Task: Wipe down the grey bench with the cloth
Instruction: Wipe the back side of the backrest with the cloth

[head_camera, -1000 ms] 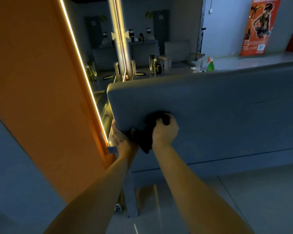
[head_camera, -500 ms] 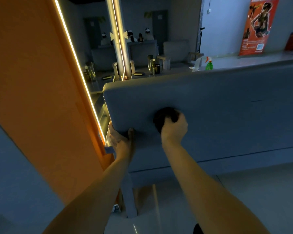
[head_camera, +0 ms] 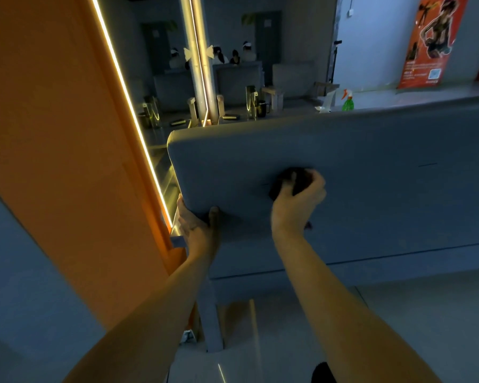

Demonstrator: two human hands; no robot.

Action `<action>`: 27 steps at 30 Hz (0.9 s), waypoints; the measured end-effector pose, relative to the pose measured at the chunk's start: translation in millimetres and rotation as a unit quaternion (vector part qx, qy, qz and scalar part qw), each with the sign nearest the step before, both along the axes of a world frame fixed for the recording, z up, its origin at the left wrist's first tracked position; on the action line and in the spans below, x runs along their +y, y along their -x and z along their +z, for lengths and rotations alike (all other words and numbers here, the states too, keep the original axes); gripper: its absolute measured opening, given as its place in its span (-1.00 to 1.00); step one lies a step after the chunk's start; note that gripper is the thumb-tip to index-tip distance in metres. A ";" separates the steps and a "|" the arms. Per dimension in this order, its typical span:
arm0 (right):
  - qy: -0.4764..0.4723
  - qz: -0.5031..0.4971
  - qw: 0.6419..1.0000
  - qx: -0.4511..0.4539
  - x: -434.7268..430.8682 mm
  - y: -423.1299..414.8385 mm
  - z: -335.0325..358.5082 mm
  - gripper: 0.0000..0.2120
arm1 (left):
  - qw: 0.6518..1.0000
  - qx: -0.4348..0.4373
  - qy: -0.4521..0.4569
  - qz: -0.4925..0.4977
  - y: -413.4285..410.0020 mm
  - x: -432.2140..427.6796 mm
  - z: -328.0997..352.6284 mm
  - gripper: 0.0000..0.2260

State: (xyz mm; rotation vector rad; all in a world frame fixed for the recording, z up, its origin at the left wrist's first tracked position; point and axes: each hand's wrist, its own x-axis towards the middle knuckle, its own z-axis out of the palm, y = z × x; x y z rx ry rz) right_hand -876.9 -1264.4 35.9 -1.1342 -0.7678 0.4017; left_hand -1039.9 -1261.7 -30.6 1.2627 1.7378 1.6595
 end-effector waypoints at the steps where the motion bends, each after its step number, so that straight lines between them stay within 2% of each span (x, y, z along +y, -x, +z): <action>1: -0.005 0.005 1.000 -0.027 3.0 8.6 -2.7 -0.65 | 1.000 -0.008 0.002 -0.002 2.1 2.4 -4.2 -0.18; 4: -0.020 -0.027 0.995 -0.096 13.8 24.5 -12.8 -0.65 | 1.000 0.005 -0.017 -0.001 1.1 1.5 -6.5 -0.20; 9: -0.040 -0.049 0.986 -0.152 27.5 21.4 -28.2 -0.76 | 0.999 0.007 -0.031 0.010 -2.0 6.5 -9.7 -0.19; 13: 0.010 -0.030 0.991 -0.128 29.1 27.4 -45.2 -0.76 | 0.999 0.014 0.032 0.008 -2.9 7.7 -9.1 -0.15; 16: 0.019 -0.009 0.988 -0.155 24.0 20.3 -45.4 -0.77 | 1.000 0.023 0.001 0.017 -3.6 5.5 -3.6 -0.19; 22: -0.057 -0.016 0.985 -0.165 16.5 1.0 -17.8 -0.80 | 0.999 0.007 -0.037 0.012 -4.8 -1.5 -1.5 -0.23; 27: 0.006 0.003 0.986 -0.165 27.0 13.5 -53.9 -0.78 | 0.999 0.017 -0.033 0.025 -6.9 4.3 -2.8 -0.22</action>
